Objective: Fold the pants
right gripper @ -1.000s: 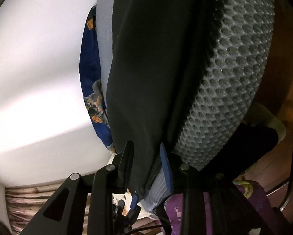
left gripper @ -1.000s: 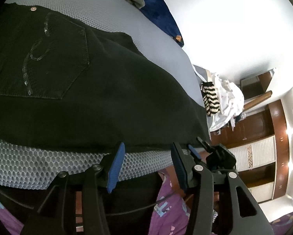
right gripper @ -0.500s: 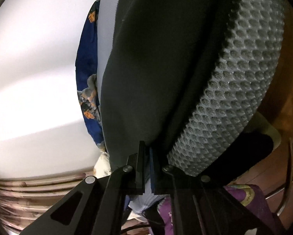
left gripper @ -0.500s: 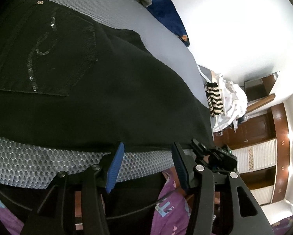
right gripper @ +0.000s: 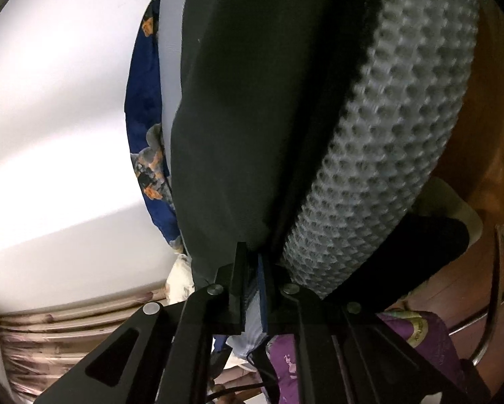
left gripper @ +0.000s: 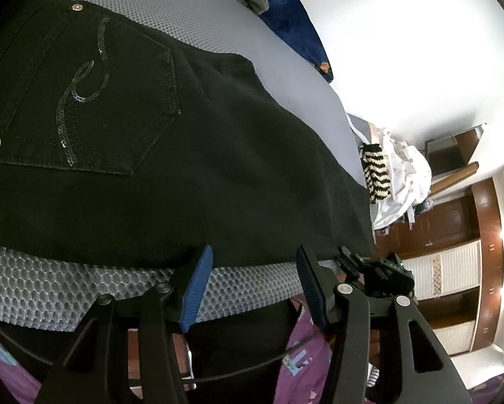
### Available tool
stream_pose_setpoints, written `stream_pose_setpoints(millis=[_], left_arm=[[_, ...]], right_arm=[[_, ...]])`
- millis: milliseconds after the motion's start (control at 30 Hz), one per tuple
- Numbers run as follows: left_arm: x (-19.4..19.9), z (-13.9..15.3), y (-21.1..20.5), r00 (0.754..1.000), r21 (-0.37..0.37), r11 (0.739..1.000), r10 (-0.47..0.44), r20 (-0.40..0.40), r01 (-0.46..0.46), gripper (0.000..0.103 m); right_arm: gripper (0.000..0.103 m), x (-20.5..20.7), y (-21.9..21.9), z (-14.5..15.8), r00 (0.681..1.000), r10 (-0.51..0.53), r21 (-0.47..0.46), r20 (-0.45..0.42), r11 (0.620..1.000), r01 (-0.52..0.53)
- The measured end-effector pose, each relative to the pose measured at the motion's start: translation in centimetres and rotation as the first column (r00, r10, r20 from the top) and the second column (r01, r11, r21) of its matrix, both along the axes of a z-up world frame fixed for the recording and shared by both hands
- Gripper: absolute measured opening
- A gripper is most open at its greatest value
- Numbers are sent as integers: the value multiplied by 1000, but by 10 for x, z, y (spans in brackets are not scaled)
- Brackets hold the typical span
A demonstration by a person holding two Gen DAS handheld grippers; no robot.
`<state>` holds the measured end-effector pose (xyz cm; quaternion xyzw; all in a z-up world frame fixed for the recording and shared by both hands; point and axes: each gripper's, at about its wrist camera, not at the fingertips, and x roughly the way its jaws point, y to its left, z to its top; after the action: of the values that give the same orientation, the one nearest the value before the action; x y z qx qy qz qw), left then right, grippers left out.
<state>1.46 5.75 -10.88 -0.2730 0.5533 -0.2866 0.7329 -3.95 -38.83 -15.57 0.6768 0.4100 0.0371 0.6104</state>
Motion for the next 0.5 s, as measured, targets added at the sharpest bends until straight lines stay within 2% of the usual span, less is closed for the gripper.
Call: stream_pose_setpoints(millis=[67, 133, 167, 267, 333, 367, 400, 433, 500], left_arm=[[0, 1, 0, 1000, 9, 1000, -4, 15, 4, 53], [1, 0, 0, 1000, 17, 1000, -9, 19, 8, 53], [1, 0, 0, 1000, 15, 1000, -11, 15, 11, 53], [1, 10, 4, 999, 1, 1000, -18, 47, 18, 53], [1, 18, 9, 996, -6, 1000, -13, 91, 14, 53], [2, 22, 12, 994, -12, 1000, -5, 114, 6, 53], [4, 23, 14, 992, -6, 1000, 5, 125, -5, 53], [6, 24, 17, 990, 19, 999, 26, 142, -29, 53], [7, 24, 25, 983, 48, 995, 74, 167, -83, 53]], right_arm=[[10, -3, -4, 4, 1000, 9, -13, -12, 1000, -9], [17, -9, -6, 10, 997, 41, -24, -61, 999, -42], [17, -12, -5, 16, 995, 62, -44, -78, 997, -65], [17, -4, 8, 64, 978, 206, -200, -9, 958, -204], [20, 23, 28, 106, 934, 343, -300, 104, 906, -299], [25, 44, 42, 125, 889, 423, -343, 173, 872, -349], [43, 69, 58, 142, 835, 507, -406, 213, 823, -397], [57, 89, 69, 152, 798, 561, -472, 220, 777, -416], [59, 141, 101, 166, 701, 687, -643, 192, 628, -439]])
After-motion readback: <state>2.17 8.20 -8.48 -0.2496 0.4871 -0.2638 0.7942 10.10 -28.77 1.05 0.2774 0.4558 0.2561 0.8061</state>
